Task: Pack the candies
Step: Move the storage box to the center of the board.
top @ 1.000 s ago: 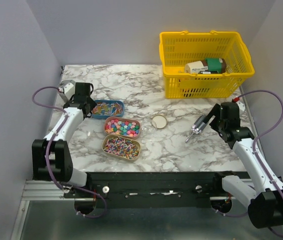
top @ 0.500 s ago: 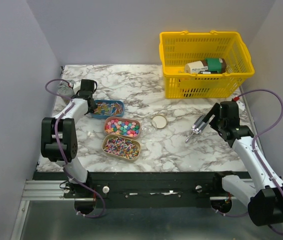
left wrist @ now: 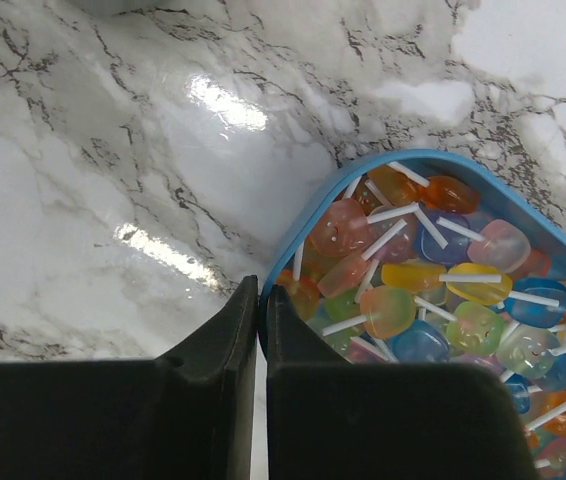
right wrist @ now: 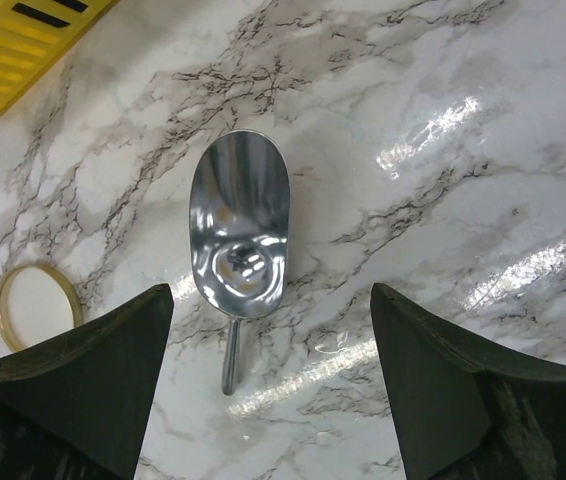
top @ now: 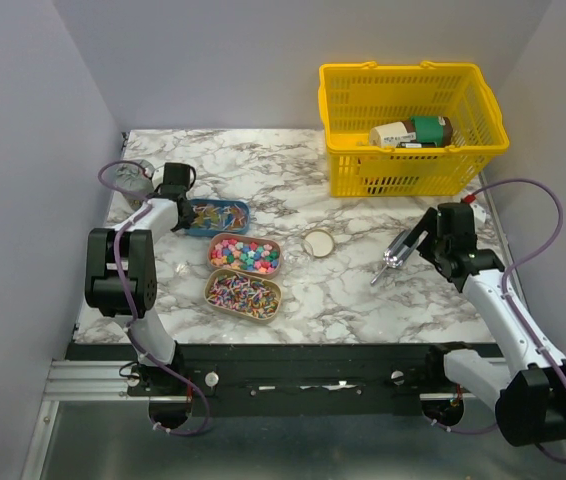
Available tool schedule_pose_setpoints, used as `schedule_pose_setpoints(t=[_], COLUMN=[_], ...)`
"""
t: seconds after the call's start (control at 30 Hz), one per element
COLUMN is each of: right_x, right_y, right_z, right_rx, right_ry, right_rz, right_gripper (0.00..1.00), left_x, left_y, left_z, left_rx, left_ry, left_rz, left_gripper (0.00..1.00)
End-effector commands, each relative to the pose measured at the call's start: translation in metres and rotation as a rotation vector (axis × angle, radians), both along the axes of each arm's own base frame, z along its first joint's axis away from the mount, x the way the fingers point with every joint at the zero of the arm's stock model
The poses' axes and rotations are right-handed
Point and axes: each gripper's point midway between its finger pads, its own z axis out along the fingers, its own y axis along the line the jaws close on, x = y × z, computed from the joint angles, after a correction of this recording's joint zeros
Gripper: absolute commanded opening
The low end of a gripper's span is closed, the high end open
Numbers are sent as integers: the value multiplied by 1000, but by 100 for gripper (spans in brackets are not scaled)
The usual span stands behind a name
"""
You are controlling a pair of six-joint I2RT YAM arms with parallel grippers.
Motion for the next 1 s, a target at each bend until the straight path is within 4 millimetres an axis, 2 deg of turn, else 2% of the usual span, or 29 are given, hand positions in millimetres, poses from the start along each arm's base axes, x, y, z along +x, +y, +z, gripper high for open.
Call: schedule_pose_setpoints(t=[0.0, 0.23, 0.57, 0.87, 0.97], right_x=[-7, -12, -20, -28, -30], right_y=[2, 10, 32, 53, 58], right_z=[-19, -37, -62, -78, -81], right_rx=[12, 39, 90, 162, 172], right_ry=[66, 143, 244, 292, 302], right_rz=[5, 45, 191, 302, 318], right_gripper=[88, 87, 87, 85, 85], left_x=[14, 13, -6, -19, -20], left_y=[-27, -60, -93, -101, -99], left_z=[2, -3, -16, -16, -10], left_rx=[-63, -92, -140, -159, -152], left_ry=[-49, -45, -8, 6, -3], left_rz=[-96, -165, -203, -195, -190], left_gripper=[7, 6, 6, 15, 27])
